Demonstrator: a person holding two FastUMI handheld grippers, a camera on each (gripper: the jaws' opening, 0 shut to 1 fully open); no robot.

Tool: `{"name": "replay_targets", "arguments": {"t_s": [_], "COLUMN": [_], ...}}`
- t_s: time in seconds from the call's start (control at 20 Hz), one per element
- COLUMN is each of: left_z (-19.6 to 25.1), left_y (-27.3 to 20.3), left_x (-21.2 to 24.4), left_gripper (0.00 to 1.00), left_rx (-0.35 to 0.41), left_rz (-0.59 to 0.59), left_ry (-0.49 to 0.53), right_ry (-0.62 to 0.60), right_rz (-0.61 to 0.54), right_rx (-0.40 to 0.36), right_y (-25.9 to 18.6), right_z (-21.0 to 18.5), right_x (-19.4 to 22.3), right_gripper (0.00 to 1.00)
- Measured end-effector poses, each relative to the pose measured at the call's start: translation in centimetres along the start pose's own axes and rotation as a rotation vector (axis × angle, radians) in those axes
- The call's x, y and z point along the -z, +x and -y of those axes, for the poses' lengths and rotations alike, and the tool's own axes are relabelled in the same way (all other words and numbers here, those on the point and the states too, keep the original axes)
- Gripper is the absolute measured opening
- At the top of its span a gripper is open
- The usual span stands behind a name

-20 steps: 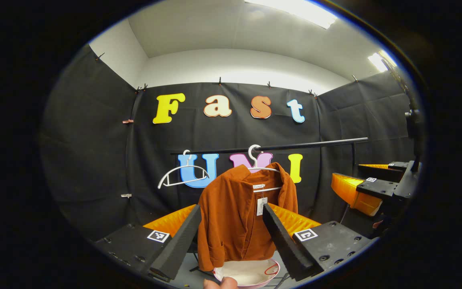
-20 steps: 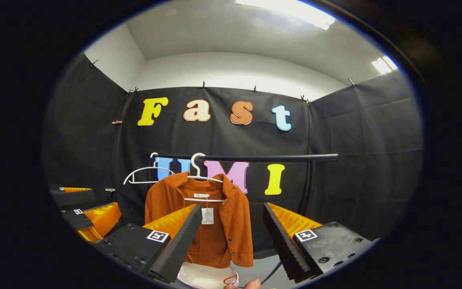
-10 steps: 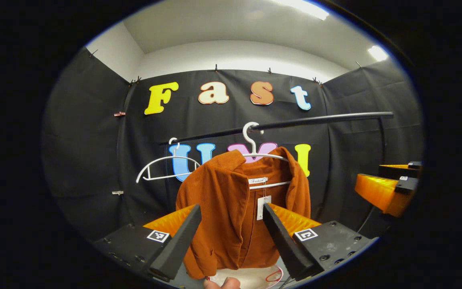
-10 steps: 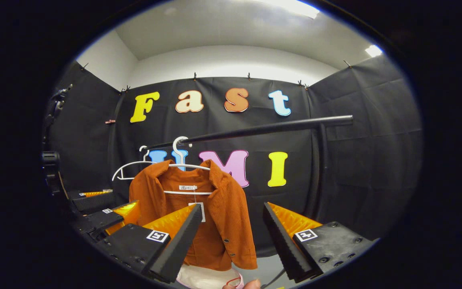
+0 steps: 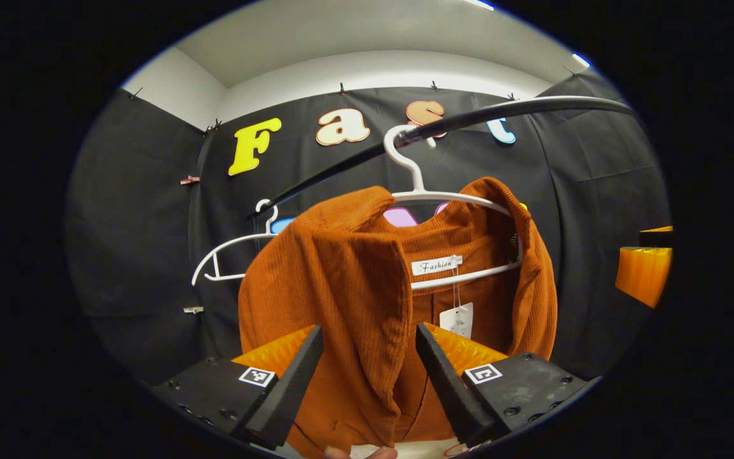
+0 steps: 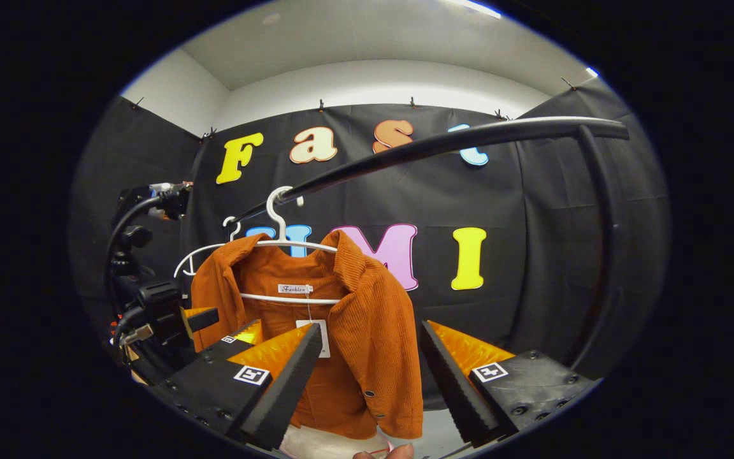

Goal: Grasp the clothes on the hanger with both hands and then place them into the laundry hamper below.

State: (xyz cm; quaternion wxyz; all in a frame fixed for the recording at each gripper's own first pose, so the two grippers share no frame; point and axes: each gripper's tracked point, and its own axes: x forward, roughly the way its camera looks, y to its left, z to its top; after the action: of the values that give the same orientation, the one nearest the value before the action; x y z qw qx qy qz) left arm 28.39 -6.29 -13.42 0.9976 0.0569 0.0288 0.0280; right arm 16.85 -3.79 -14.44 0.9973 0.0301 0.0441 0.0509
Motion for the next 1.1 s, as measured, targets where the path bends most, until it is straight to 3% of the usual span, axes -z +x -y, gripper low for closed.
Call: {"name": "replay_targets", "arguments": {"t_s": [0.05,0.15,0.4,0.5,0.65,0.8,0.85,1.0,1.1], "left_z": [-0.3,-1.3,-2.0,-3.2,-3.1,-3.3,-3.3,-3.5,-3.9], "left_y": [0.7,1.9,2.8,2.8,2.1,1.8,1.8,1.5,1.6], "left_x": [0.5,1.0,1.1,1.2,0.9,0.9,1.0,0.8,0.7], "left_gripper": [0.9,0.83,0.29,0.1,0.05,0.07,0.05,0.03,0.05], "left_rx": [-0.008,-0.032,0.014,-0.006,0.023,0.035,0.04,0.054,0.055], "left_rz": [-0.008,-0.019,-0.04,-0.052,-0.062,-0.076,-0.079,-0.077,-0.078], "left_ry": [-0.009,-0.025,-0.066,-0.077,-0.085,-0.053,-0.048,-0.045,-0.044], "right_ry": [-0.002,0.003,0.002,-0.005,-0.031,-0.002,0.029,0.195,0.29], "right_rz": [-0.004,-0.017,-0.029,-0.027,-0.033,-0.022,-0.04,-0.177,-0.243], "right_rx": [-0.005,-0.012,-0.024,-0.002,0.048,0.042,0.04,-0.009,-0.067], "right_y": [0.6,1.8,6.0,7.9,11.1,13.3,14.1,15.1,14.6], "right_z": [-0.1,-0.5,-2.2,-2.6,-2.6,-2.8,-2.6,-2.6,-2.6], "right_x": [0.4,1.5,3.6,4.5,6.5,7.4,7.9,9.4,9.6], "right_gripper": [0.99,0.96,0.99,0.99,1.0,0.65,0.6,0.09,0.08]}}
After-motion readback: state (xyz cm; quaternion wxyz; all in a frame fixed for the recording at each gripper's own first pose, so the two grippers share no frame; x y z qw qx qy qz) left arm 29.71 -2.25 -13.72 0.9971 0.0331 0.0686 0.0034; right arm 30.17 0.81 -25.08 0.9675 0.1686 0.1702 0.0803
